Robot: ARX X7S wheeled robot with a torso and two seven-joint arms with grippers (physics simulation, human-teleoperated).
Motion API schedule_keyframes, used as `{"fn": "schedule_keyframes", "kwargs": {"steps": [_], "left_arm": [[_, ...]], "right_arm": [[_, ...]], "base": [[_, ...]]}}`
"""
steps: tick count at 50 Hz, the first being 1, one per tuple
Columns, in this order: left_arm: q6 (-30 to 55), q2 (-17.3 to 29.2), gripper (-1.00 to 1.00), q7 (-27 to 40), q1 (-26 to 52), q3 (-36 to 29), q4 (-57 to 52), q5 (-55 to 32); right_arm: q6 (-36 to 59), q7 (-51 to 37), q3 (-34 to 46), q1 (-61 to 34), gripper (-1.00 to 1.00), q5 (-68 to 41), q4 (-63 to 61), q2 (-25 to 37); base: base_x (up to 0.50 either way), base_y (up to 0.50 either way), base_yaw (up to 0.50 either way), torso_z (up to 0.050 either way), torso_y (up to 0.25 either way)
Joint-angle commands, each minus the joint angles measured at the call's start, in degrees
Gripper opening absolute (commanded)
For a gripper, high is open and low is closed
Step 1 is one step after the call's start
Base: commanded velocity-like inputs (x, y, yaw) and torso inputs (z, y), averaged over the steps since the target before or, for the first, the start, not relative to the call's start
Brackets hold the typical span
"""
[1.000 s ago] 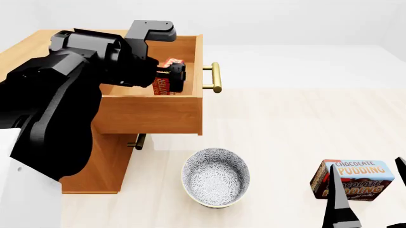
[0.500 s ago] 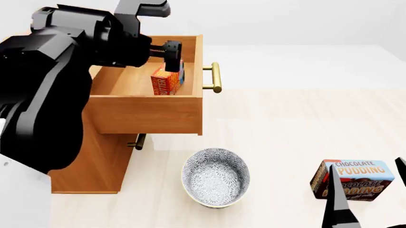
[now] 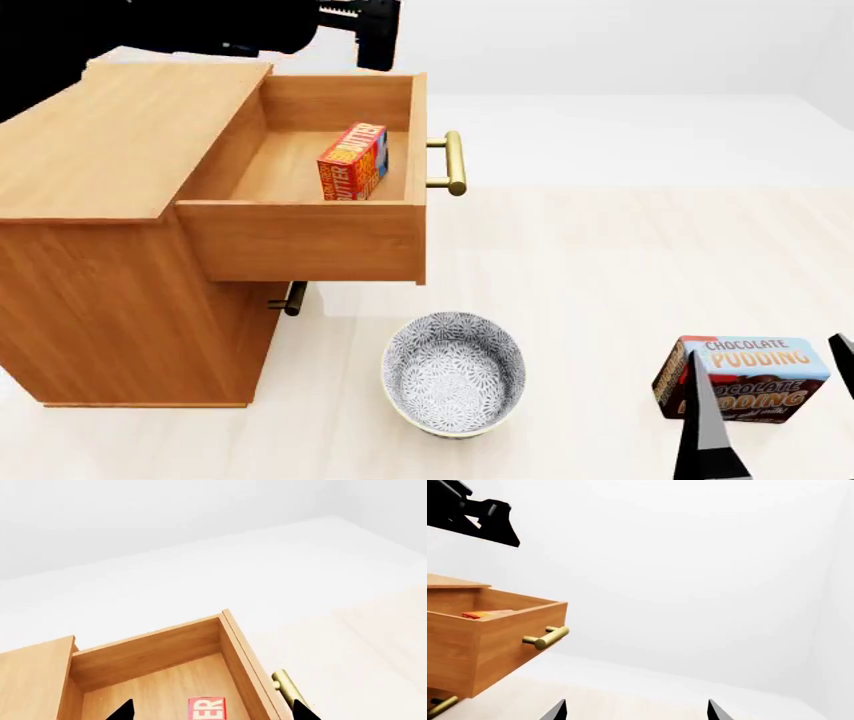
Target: Put the butter at the back in the top drawer of the cabinet and close it.
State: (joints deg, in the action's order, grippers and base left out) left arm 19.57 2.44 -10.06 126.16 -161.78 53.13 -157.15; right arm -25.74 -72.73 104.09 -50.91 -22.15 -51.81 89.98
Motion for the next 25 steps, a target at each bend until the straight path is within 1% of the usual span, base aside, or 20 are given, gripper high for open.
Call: {"fn": "schedule_keyframes", "kwargs": {"steps": [1, 2, 4, 6, 9, 13, 15, 21, 25], "left_arm": [[-5.41, 3.27, 1.00, 10.37, 8.80, 13.92, -18.01, 9.02], [-4.60, 4.32, 1.00, 12.48, 8.79, 17.55, -19.07, 11.41], [-3.50, 5.72, 1.00, 15.82, 8.75, 22.57, -20.90, 14.37], [-2.74, 6.66, 1.00, 18.36, 8.69, 26.26, -22.47, 15.79], [-3.94, 7.66, 1.00, 24.27, 8.55, 30.61, -26.73, 18.02], [-8.38, 7.84, 1.00, 31.64, 7.68, 33.53, -32.83, 19.23], [-10.90, 7.16, 1.00, 34.60, 6.55, 34.33, -35.40, 19.66], [-16.29, 4.03, 1.00, 40.61, 2.44, 36.17, -39.46, 20.16], [-18.91, 1.66, 1.00, 43.88, 0.21, 36.11, -40.70, 21.80]], "right_arm": [[2.06, -1.47, 0.33, 0.51, 1.00, 1.48, -2.21, 0.00], [2.30, -1.68, 0.40, 0.60, 1.00, 1.72, -2.45, 0.00], [2.59, -2.11, 0.60, 0.81, 1.00, 2.22, -2.78, 0.01], [2.82, -2.50, 0.78, 1.01, 1.00, 2.65, -3.04, 0.01], [3.25, -3.35, 1.26, 1.51, 1.00, 3.81, -3.68, 0.01], [3.77, -4.52, 1.97, 2.25, 1.00, 5.53, -4.46, 0.01], [3.78, -5.20, 2.37, 2.67, 1.00, 6.38, -4.63, 0.01], [3.67, -6.95, 3.29, 3.64, 1.00, 8.03, -4.70, 0.01], [3.06, -7.71, 3.78, 4.16, 1.00, 8.93, -4.14, 0.01]], "base": [[0.00, 0.00, 0.00, 0.000, 0.000], [0.00, 0.00, 0.00, 0.000, 0.000], [0.00, 0.00, 0.00, 0.000, 0.000], [0.00, 0.00, 0.00, 0.000, 0.000], [0.00, 0.00, 0.00, 0.000, 0.000], [0.00, 0.00, 0.00, 0.000, 0.000], [0.00, 0.00, 0.00, 0.000, 0.000], [0.00, 0.00, 0.00, 0.000, 0.000], [0.00, 0.00, 0.00, 0.000, 0.000]]}}
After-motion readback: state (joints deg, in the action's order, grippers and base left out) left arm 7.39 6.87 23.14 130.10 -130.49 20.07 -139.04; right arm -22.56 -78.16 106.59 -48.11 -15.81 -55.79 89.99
